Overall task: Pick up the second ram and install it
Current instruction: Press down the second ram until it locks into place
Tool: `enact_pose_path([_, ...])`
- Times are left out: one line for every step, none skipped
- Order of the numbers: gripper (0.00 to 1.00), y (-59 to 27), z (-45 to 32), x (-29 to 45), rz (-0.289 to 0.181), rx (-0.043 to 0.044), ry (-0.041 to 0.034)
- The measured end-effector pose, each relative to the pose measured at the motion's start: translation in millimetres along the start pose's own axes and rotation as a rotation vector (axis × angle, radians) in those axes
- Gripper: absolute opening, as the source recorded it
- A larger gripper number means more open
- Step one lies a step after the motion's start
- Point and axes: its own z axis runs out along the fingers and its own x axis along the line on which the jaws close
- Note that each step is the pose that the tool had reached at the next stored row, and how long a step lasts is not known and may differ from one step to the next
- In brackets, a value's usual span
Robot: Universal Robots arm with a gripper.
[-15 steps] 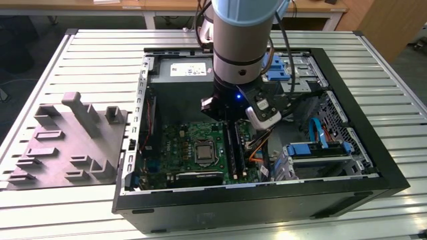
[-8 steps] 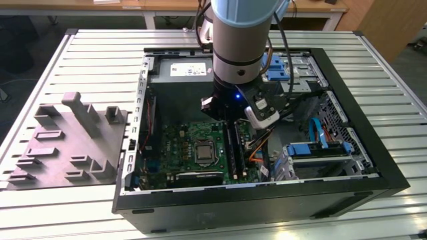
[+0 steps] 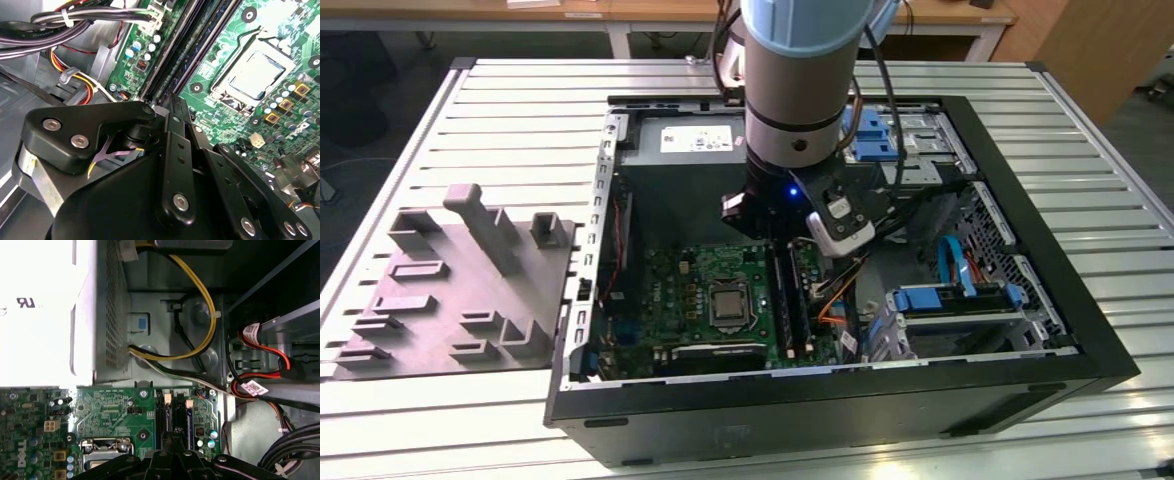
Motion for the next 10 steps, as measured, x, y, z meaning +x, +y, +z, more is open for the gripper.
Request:
enact_pose_path([0.1,1.5,0.5,0.1,0.001,0.0002,-0.0001])
enact_pose_path([0.1,3.0,1.1,0.2,0.003,0.0002,-0.0002])
enact_pose_path([0.1,4.2,1.7,0.2,0.003,0.0002,-0.0003])
enact_pose_path([0.1,5.1,2.6,0.3,0.004,0.0004,-0.0004])
enact_pose_path([0.1,5.8,3.8,0.4,0.004,0.0004,-0.0004])
enact_pose_path([0.1,6.4,5.0,0.5,0.004,0.0005,-0.0004])
enact_pose_path([0.1,6.8,5.9,0.5,0.004,0.0006,-0.0004])
enact_pose_path([0.1,7.1,6.5,0.6,0.004,0.0008,-0.0003])
enact_pose_path([0.1,7.2,6.7,0.6,0.004,0.0009,-0.0003])
enact_pose_path([0.1,7.1,6.6,0.6,0.004,0.0009,-0.0002])
